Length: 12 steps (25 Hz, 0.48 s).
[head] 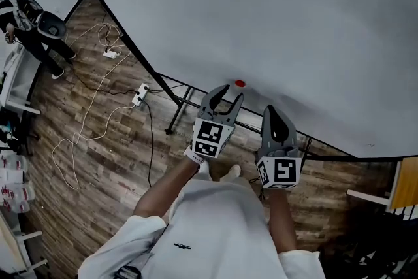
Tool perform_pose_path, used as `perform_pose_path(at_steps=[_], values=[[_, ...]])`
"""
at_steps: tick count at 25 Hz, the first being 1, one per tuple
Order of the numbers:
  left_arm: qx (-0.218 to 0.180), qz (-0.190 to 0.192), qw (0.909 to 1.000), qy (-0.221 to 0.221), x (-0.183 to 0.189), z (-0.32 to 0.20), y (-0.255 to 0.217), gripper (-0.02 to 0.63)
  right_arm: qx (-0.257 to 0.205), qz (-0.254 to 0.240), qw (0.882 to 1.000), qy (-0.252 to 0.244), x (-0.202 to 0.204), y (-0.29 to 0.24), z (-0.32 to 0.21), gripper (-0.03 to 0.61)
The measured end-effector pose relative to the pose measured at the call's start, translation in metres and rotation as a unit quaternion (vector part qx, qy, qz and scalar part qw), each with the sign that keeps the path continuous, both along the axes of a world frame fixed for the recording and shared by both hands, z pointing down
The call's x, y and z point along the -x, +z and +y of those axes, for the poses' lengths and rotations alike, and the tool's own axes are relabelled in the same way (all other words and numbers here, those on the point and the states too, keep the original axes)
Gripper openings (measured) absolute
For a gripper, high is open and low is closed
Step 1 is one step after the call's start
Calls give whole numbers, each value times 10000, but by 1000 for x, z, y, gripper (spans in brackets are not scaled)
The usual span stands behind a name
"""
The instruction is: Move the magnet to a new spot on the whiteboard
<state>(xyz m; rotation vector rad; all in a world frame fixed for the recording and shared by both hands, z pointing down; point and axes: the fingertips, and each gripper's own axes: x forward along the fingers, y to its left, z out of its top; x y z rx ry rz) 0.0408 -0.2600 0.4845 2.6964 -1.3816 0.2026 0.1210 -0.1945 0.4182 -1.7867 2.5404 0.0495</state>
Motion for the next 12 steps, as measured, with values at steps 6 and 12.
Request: perform_pose_path(at_steps=[6,12], values=[[11,60,9998,-174,-5,-8,2,173,24,60,10000,47,-6,-1,4,3],[32,52,9994,-349,-7,-16,11,173,48,89,9999,74,-7,2,4,3]])
